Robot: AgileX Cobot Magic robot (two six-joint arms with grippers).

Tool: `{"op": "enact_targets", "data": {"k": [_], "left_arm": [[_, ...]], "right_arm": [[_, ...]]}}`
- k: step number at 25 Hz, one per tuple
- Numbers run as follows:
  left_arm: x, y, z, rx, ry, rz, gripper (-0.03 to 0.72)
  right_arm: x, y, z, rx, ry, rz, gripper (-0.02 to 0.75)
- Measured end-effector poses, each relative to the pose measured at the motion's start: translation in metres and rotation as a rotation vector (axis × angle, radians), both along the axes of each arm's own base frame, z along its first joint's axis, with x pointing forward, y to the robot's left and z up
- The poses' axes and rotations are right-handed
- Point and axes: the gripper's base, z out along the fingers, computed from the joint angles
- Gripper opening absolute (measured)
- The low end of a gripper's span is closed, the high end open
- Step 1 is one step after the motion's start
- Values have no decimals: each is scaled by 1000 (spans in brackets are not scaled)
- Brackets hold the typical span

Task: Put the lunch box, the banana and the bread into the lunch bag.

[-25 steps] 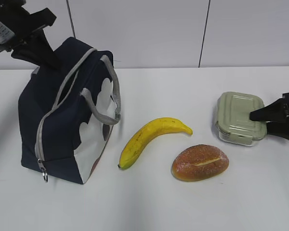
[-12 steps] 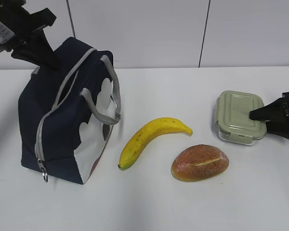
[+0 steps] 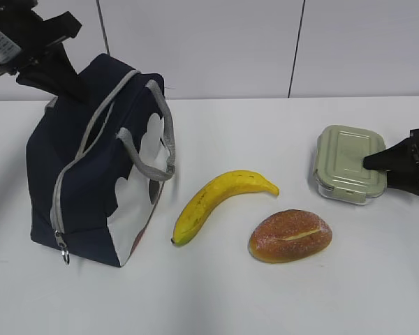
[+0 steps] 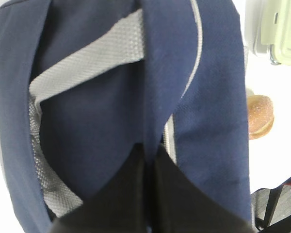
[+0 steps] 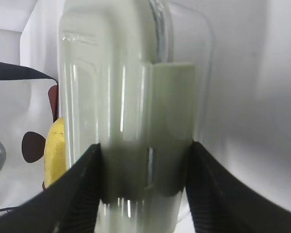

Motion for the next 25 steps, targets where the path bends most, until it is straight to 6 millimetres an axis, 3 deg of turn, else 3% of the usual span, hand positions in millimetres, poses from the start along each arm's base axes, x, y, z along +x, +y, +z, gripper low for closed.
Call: {"op": "enact_targets", "data": {"k": [4, 11, 20, 25], "left_arm": [[0, 0, 0, 0, 0, 0, -2], [0, -1, 1, -16, 2, 1, -2], [3, -5, 4, -72, -19, 33, -2], [5, -5, 5, -86, -19, 73, -2]], "right_arm": [[3, -2, 5, -10, 1, -19, 363], [8, 9, 43, -13, -31, -32, 364], [29, 69, 111, 48, -23, 12, 365], [37, 114, 158, 82, -43, 76, 365]]}}
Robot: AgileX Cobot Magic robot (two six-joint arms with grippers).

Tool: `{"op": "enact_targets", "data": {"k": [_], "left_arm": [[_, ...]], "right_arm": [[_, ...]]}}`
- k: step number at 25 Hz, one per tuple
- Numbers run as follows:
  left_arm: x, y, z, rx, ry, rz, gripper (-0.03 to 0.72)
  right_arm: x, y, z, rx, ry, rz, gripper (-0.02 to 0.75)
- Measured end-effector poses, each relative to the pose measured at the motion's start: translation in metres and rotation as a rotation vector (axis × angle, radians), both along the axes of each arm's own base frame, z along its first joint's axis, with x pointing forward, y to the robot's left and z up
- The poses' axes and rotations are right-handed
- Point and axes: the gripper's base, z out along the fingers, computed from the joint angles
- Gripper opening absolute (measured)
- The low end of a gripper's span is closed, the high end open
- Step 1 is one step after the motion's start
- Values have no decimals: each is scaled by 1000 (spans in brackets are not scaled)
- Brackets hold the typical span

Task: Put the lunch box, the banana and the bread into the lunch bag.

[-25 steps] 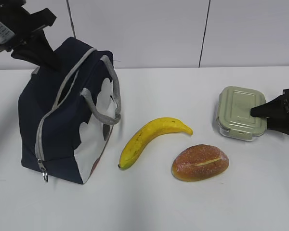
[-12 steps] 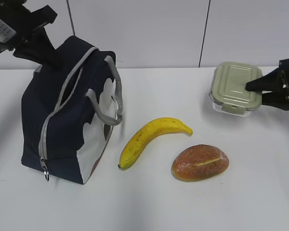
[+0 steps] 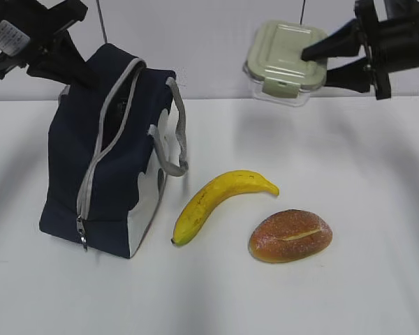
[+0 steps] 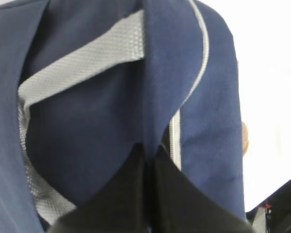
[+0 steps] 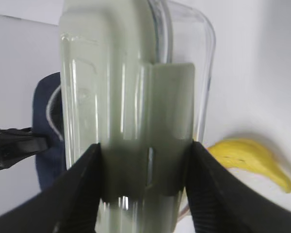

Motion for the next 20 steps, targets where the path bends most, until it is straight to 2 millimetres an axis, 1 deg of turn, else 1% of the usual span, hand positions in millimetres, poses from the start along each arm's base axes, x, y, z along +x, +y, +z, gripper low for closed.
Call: {"op": "enact_targets", "data": {"k": [4, 7, 11, 15, 20], "left_arm": [[0, 0, 0, -10, 3, 12, -2], [1, -1, 1, -15, 2, 13, -2], [1, -2, 1, -29, 3, 16, -2], [1, -2, 2, -33, 3, 16, -2], [0, -2, 1, -33, 7, 14, -2]], "right_arm": [[2, 44, 33, 32, -20, 82, 365], [-2, 73, 49, 52, -21, 144, 365], [-8, 104, 55, 64, -5, 210, 365], [-18, 130, 53, 44, 17, 279, 365], [-29, 156, 47, -8, 33, 358, 365]]}}
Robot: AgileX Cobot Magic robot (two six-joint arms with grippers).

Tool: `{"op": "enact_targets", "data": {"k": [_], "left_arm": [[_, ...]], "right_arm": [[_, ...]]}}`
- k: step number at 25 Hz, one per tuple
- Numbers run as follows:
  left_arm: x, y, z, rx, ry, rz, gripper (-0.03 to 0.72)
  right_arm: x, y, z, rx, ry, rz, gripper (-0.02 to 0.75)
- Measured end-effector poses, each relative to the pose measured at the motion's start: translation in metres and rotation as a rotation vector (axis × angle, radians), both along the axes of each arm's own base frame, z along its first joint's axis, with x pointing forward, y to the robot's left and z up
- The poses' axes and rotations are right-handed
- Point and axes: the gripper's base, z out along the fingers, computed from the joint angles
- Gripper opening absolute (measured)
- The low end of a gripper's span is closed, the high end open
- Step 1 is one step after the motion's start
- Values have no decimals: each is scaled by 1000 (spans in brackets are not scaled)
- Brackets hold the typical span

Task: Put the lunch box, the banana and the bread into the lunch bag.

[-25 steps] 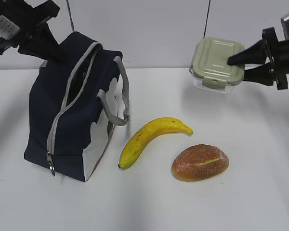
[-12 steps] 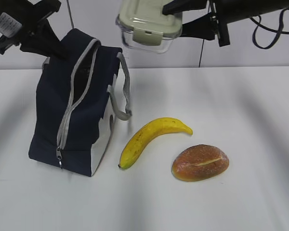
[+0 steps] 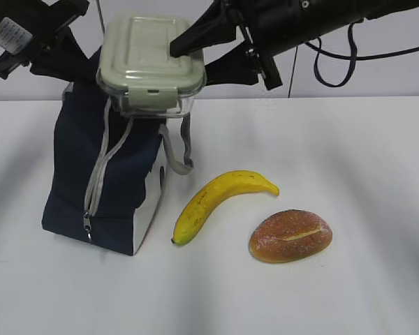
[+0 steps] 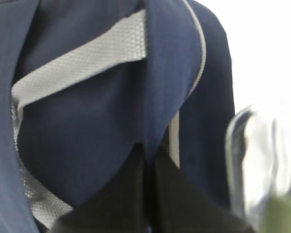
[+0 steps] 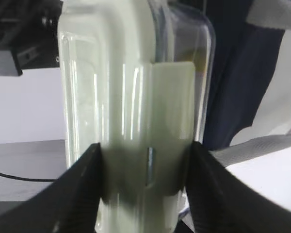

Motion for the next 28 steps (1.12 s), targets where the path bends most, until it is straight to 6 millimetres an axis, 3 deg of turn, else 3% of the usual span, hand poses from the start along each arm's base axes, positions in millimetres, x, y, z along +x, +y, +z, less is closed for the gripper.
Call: {"op": "enact_targets", "data": {"k": [5, 17, 28], "left_arm": [[-1, 0, 0, 0, 5, -3, -2], [-2, -1, 0, -6, 21, -14, -2], [-4, -2, 0, -22, 37, -24, -2]], "right_arm": [[-2, 15, -17, -44, 39, 51, 365], [9, 8, -40, -252, 52, -66, 365], [14, 49, -61, -340, 40, -88, 365]]}}
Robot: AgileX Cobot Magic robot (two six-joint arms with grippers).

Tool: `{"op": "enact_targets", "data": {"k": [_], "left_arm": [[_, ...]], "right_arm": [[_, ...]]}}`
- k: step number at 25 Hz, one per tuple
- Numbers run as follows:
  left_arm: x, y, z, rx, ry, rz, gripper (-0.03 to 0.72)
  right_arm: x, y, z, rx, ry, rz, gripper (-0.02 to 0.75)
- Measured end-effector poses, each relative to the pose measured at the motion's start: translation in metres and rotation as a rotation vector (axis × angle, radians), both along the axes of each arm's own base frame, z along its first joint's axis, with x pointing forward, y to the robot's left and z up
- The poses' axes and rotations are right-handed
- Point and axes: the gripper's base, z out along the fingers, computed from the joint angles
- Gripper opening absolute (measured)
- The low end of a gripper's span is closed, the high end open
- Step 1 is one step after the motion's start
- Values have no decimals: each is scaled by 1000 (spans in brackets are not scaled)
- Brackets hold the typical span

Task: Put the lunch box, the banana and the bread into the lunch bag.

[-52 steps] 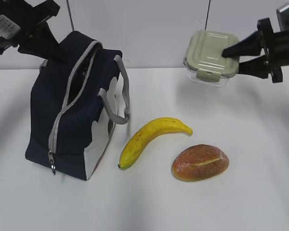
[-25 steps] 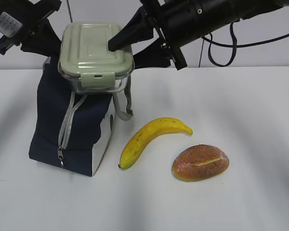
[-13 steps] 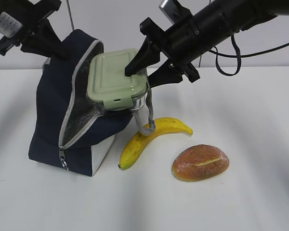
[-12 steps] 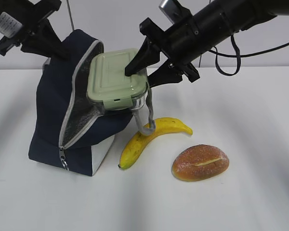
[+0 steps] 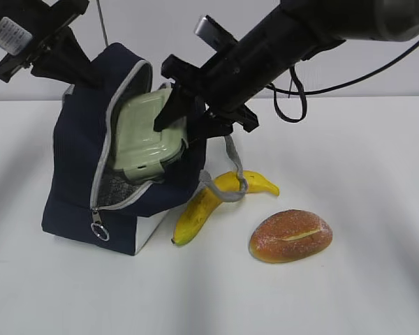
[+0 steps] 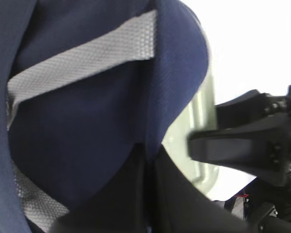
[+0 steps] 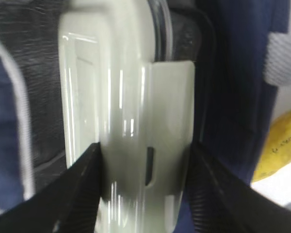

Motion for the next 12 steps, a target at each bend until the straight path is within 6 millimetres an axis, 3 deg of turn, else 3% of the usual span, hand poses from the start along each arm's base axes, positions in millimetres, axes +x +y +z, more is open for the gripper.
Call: {"op": "enact_targets", "data": {"k": [6, 12], "left_arm": [[0, -1, 0, -9, 2, -1, -2], [0, -1, 1, -11, 2, -1, -2]], "right_arm": [[3, 26, -2, -38, -19, -8, 365], [5, 50, -17, -59, -30, -3, 365]]}}
